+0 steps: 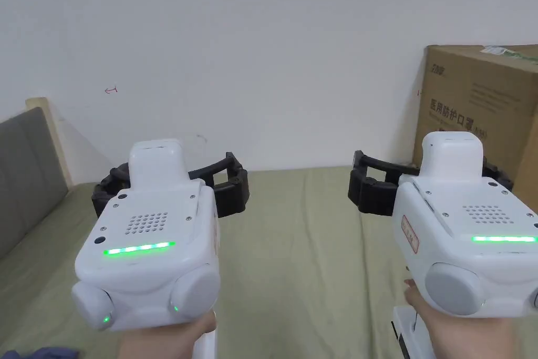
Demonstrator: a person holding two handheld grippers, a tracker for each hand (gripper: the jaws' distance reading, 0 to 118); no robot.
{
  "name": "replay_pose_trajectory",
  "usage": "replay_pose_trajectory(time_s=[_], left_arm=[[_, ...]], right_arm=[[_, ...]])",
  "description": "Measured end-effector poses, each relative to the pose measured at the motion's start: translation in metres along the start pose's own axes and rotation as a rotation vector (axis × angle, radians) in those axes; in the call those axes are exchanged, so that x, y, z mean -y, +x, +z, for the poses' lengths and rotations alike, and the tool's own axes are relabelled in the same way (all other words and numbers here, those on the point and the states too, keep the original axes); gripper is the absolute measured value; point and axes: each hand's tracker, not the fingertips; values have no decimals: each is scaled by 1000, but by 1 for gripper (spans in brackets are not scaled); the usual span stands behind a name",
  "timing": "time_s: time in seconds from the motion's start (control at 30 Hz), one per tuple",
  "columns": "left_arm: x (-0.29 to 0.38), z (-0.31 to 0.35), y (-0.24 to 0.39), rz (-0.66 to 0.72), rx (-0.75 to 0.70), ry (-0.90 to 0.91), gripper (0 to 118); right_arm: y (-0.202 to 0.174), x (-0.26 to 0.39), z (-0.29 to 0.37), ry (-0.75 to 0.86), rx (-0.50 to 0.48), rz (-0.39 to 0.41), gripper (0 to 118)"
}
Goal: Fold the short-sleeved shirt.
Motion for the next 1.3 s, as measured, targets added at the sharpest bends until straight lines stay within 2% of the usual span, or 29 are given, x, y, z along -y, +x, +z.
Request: replay_pose_trajectory(time_s=[1.3], left_arm=[[4, 10, 2, -5, 25, 11, 116]], right_arm=[[-4, 5, 8, -12, -3, 0, 118]])
